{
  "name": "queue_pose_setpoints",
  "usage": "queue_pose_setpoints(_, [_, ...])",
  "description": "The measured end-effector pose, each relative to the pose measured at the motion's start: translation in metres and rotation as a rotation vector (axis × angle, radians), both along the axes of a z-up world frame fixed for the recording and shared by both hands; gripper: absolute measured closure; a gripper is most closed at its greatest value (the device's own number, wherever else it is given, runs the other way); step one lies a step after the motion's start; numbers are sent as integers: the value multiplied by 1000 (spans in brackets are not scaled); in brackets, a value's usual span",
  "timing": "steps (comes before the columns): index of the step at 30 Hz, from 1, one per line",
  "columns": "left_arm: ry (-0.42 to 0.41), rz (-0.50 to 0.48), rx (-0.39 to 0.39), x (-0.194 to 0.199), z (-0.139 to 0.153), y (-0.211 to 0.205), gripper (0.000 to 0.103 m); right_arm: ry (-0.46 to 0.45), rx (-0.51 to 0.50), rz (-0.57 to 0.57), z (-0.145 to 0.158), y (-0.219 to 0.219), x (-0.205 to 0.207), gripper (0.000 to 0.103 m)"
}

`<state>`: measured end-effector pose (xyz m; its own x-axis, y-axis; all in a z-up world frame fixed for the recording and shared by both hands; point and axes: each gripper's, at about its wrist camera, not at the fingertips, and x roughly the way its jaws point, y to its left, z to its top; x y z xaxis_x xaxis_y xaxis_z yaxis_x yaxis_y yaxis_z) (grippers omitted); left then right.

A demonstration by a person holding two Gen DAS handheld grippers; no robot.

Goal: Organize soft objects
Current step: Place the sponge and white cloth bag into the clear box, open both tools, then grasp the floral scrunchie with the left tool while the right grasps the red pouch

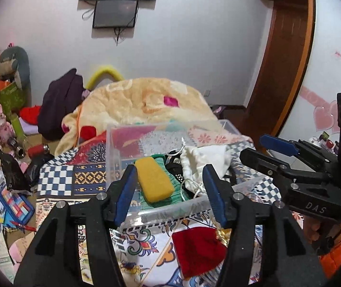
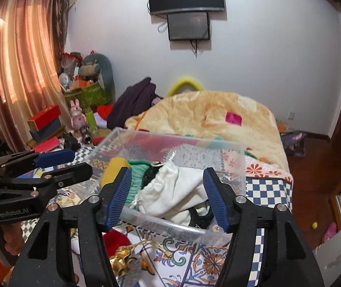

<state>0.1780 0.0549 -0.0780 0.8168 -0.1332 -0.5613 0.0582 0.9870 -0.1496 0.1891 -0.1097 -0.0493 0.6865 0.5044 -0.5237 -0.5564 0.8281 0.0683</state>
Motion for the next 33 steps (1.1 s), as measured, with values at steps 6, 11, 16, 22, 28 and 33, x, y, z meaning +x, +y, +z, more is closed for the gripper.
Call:
queue_pose_setpoints(6, [-42, 9, 4, -24, 15, 9, 37, -38, 29, 24, 6, -4, -21, 31])
queue_pose_setpoints(11, [-39, 25, -16, -37, 12, 21, 25, -34, 12, 46, -6, 3, -35, 31])
queue_pose_setpoints(16, [23, 56, 1, -44, -12, 30, 24, -11, -34, 75, -25, 15, -44, 31])
queue_pose_setpoints(22, [129, 98, -41, -50, -53, 49, 24, 55, -59, 113, -50, 21, -47, 31])
queue_pose_setpoints(28, [189, 161, -50, -58, -83, 64, 24, 121, -67, 119, -70, 22, -45, 36])
queue_pose_setpoints(33, [216, 187, -51, -60, -98, 75, 33, 179, -61, 119, -81, 21, -39, 53])
